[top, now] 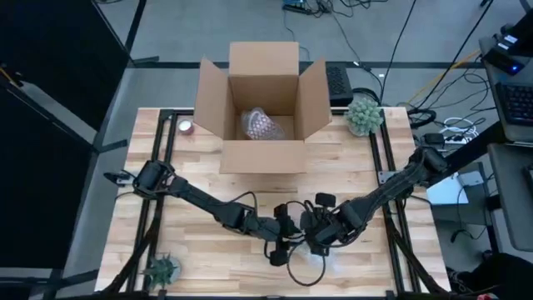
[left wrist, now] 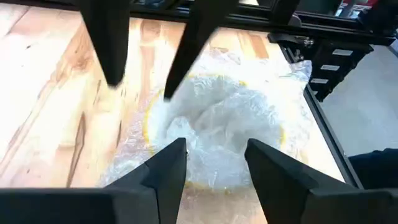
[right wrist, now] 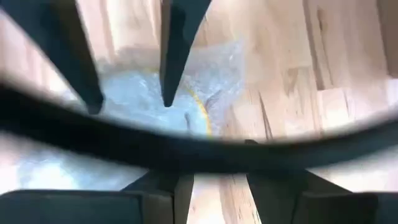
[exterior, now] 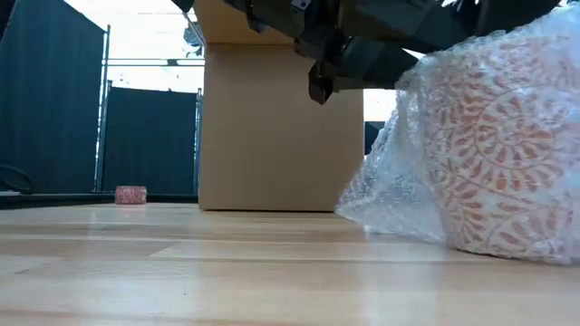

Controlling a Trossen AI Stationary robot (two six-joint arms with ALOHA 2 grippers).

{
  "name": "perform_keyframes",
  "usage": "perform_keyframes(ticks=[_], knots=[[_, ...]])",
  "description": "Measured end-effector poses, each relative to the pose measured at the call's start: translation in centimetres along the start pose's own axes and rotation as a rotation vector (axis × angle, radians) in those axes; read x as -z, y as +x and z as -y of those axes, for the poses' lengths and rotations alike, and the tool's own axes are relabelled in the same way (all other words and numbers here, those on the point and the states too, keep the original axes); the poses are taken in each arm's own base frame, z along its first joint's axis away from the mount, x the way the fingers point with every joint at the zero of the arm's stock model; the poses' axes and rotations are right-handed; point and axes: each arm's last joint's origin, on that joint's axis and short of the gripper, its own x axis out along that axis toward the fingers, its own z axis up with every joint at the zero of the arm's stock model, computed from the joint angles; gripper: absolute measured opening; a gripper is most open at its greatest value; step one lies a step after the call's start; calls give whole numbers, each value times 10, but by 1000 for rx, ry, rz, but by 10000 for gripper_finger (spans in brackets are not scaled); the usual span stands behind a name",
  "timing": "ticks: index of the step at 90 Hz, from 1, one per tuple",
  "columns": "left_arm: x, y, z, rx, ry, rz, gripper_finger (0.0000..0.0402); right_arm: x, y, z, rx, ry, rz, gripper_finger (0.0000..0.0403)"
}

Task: Wrap mug
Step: Wrap the yellow mug with the bubble wrap

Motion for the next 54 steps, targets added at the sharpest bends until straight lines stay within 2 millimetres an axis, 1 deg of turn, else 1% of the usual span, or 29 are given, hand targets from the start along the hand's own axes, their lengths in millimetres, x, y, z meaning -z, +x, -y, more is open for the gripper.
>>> perform_keyframes(ticks=[10, 19, 25, 36, 54], knots=[[0, 0, 0, 0, 0, 0, 160, 1, -11, -3, -39, -1, 41, 123], [0, 0, 0, 0, 4, 0, 160, 1, -14, -12, -90, -27, 93, 123], [0, 0, 0, -1, 3, 0, 160, -1, -11, -20, -120, -51, 128, 123], [0, 0, 0, -1, 3, 1, 160, 1, 3, -31, -109, -114, 114, 123], [0, 0, 0, -5, -2, 3, 160, 3, 31, -38, -54, -181, 55, 123]])
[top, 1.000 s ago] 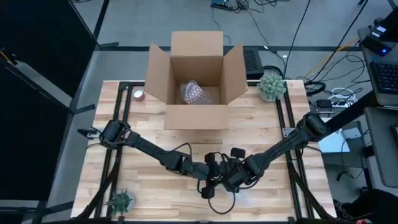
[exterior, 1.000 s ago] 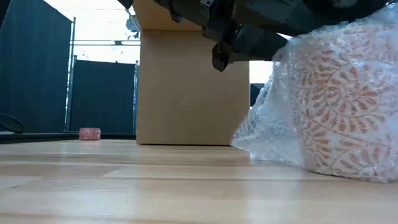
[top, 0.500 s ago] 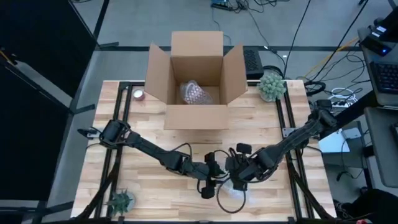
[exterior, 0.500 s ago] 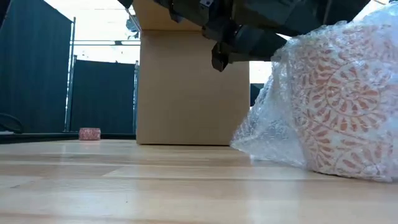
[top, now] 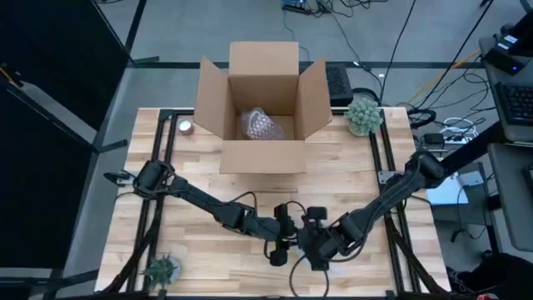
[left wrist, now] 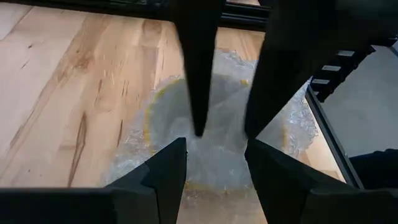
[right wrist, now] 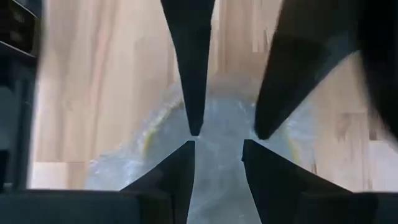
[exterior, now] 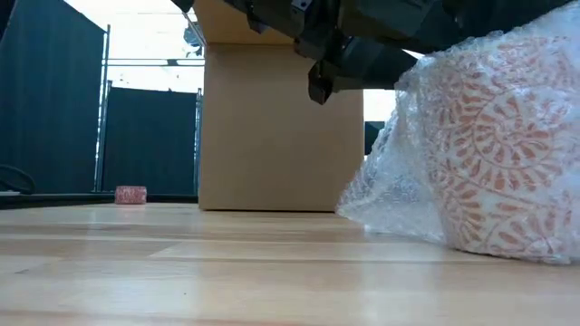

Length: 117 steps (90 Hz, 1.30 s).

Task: Wrap mug
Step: Wrap the yellow mug with the bubble wrap

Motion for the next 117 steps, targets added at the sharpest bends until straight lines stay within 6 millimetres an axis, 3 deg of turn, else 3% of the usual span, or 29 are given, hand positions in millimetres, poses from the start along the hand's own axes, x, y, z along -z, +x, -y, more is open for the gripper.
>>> perform_keyframes(ticks=[19, 37, 82, 117], knots=[[0, 0, 1, 4, 0, 6, 160, 3, 22, -5, 35, -24, -45, 123], [0, 0, 1, 6, 0, 5, 160, 3, 27, -6, 45, -27, -57, 123], [0, 0, 0, 2, 0, 1, 160, 4, -32, 3, -61, 48, -27, 134], [0, 0, 0, 2, 0, 1, 160, 7, -33, -8, -58, 35, 9, 186]])
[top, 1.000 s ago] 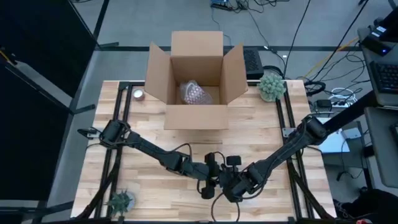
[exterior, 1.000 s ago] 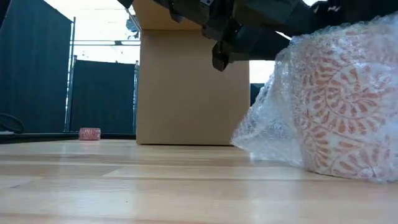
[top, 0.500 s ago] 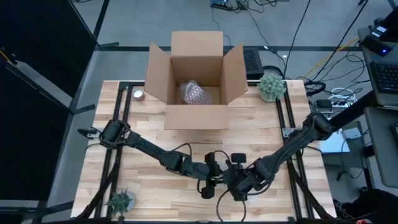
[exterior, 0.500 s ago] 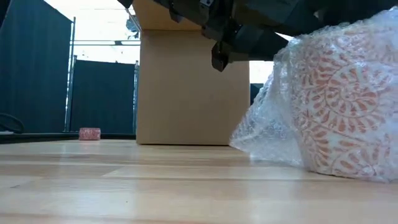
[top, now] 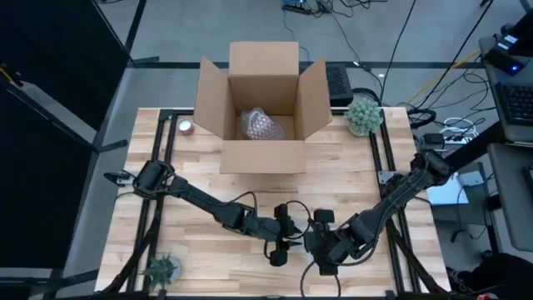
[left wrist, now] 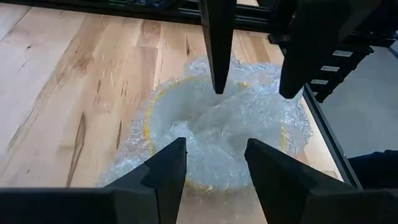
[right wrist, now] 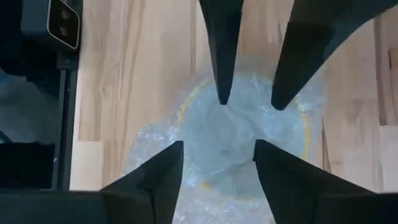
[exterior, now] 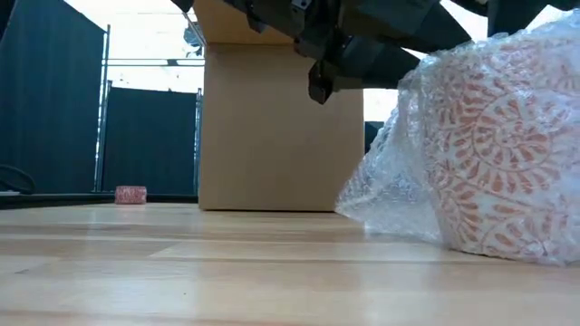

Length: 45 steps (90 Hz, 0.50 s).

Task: Wrap mug
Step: Wrap the yellow mug with the bubble wrap

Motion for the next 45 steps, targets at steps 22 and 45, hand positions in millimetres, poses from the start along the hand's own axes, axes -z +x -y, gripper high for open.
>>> perform_keyframes(ticks=[22, 45], knots=[[0, 0, 0, 3, -1, 3, 160, 1, 28, -5, 67, -68, -42, 181], [0, 0, 0, 2, -3, 3, 160, -3, 44, 1, 113, -56, -60, 180]])
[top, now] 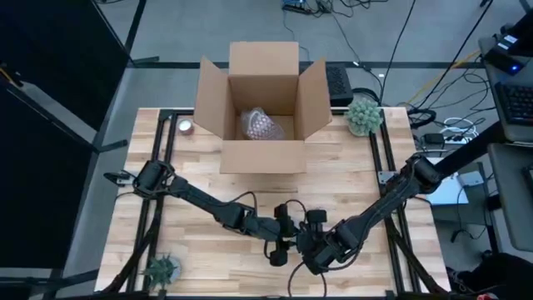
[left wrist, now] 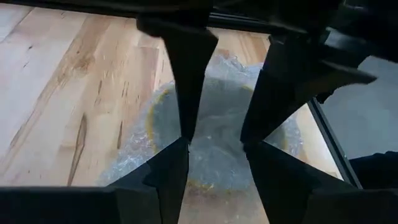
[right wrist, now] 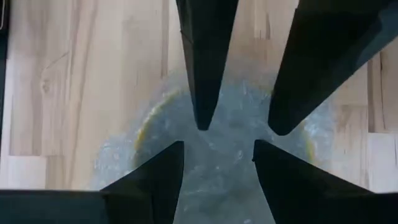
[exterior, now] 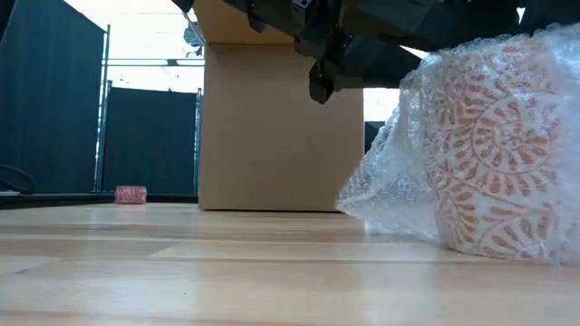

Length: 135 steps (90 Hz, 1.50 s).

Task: Wrap mug
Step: Wrap the yellow mug with the bubble wrap

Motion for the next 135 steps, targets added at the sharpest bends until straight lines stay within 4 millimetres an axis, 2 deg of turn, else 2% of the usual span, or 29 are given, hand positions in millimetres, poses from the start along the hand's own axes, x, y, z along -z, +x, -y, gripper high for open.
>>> perform_keyframes(ticks=[18, 58, 67, 84, 107, 124, 135], knots=[[0, 0, 0, -1, -4, -2, 160, -1, 11, 1, 31, 1, -19, 180], [0, 0, -1, -8, 0, 1, 160, -1, 9, 3, 105, 43, 36, 180], [0, 0, -1, -7, 4, 1, 160, 1, -1, 4, 87, 43, 43, 180], [0, 0, 0, -5, 8, 1, 160, 6, -34, 8, 49, 43, 94, 180], [0, 0, 0, -4, 4, 1, 160, 17, -79, 13, -123, 194, 100, 180], [0, 0, 0, -1, 3, 0, 160, 39, -93, -2, -145, 251, 38, 180], [0, 0, 0, -1, 3, 1, 160, 53, -94, -14, -121, 304, 0, 180]])
